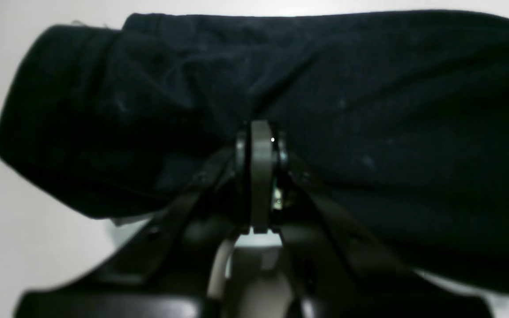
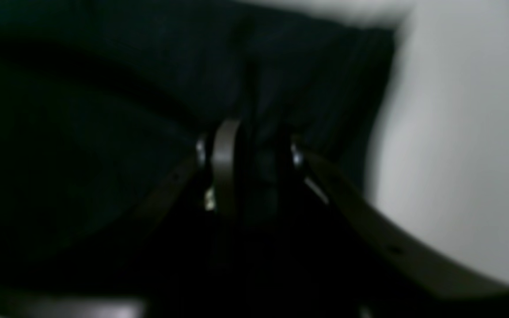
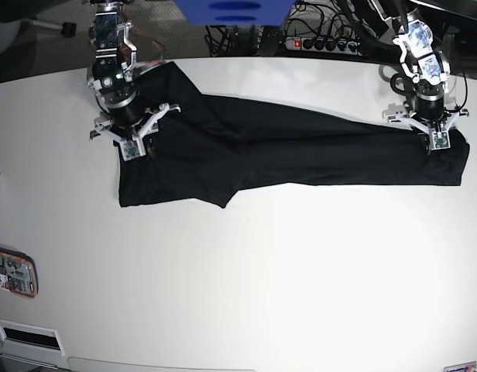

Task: Fold the T-shirt properly
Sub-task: 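Grip the strip ends and pull them apart to straighten the strip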

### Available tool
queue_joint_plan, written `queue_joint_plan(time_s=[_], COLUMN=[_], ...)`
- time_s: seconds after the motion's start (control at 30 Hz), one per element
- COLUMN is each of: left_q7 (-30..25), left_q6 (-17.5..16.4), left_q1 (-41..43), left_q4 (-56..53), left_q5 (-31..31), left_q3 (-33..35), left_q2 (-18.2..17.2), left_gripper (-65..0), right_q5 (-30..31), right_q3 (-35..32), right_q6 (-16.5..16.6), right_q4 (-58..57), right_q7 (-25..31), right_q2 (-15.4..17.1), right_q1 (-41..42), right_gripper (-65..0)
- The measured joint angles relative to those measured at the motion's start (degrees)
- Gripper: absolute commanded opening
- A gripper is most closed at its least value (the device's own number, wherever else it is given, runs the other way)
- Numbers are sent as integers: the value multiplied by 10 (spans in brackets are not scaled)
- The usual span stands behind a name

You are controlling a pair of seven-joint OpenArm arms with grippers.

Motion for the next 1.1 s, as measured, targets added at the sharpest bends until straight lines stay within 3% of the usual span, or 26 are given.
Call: queue_joint_plan(time_s=[0.1, 0.23, 0.33, 0.6, 0.63, 0.73, 0.83, 0.97, 1.1], left_q7=[13, 14, 23, 54, 58, 64, 89, 93, 92], left_q6=[6, 6, 19, 18, 17, 17, 6, -15, -1], left_q1=[-16, -24, -25, -51, -55, -53, -42, -21, 8], left_q4=[-2, -4, -4, -6, -7, -1, 29, 78, 115], left_q5=[10, 50, 108, 118, 101, 7, -63, -142, -226], left_q3=[0, 9, 53, 69, 69, 70, 72, 80, 72], left_q2=[1, -12, -37, -42, -42, -43, -54, -77, -127], left_gripper=[-650, -650, -650, -650, -634, -498, -400, -386, -386], right_q5=[12, -10, -11, -10, -10, -30, -25, -21, -29], right_q3=[2, -3, -4, -4, -6, -56, -101, -109, -105], right_q6=[9, 10, 11, 11, 10, 3, 15, 16, 9], right_q4=[-43, -61, -70, -54, -44, -6, 46, 137, 199], right_q7=[34, -36, -43, -87, -107, -169, -197, -232, -271], right_q2=[2, -2, -3, -3, -3, 5, 2, -3, 5], right_q1=[25, 104, 128, 134, 133, 133, 129, 130, 131], right_gripper=[-517, -517, -517, -513, -512, -512, -512, -512, -514])
